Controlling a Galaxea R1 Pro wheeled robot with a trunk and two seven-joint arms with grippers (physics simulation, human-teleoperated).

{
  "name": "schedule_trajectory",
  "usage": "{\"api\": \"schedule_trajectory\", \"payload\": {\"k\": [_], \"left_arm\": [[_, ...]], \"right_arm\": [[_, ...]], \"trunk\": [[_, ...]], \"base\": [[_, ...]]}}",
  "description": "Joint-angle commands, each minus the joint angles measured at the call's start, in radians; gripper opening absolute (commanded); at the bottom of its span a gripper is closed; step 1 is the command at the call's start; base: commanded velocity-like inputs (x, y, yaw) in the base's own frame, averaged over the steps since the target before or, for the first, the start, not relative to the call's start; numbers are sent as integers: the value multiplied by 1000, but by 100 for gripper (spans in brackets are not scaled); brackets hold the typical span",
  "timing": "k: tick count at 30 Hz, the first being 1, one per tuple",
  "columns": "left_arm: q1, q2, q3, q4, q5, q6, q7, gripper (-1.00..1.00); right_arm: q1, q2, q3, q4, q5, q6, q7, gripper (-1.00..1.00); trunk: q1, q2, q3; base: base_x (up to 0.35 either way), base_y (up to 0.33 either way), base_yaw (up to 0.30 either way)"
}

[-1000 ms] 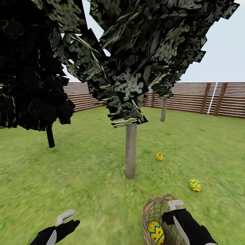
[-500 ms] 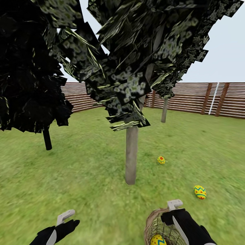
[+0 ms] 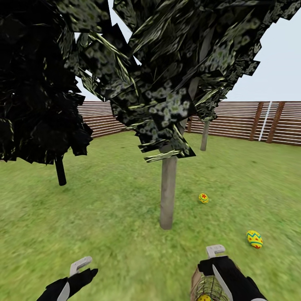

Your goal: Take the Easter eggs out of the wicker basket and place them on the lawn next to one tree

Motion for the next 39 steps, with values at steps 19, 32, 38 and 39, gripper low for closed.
{"api": "schedule_trajectory", "payload": {"k": [19, 32, 38, 39], "left_arm": [[-1, -1, 9, -2, -9, -5, -10, 100], [-1, -1, 9, 0, -10, -4, -10, 100], [-1, -1, 9, 0, -10, -5, -10, 100], [-1, -1, 9, 0, -10, -5, -10, 100]], "right_arm": [[-1, -2, 5, -9, 1, -8, -4, 100], [0, 0, 6, -11, 1, -9, -4, 100], [0, -3, 7, -9, 0, -14, 0, 100], [0, -3, 7, -10, 0, -14, 0, 100]], "trunk": [[0, -1, -1], [0, -1, -3], [0, -1, -3], [0, -1, -3]], "base": [[15, 1, 0], [0, 0, 0], [0, 0, 0], [0, 0, 0]]}}
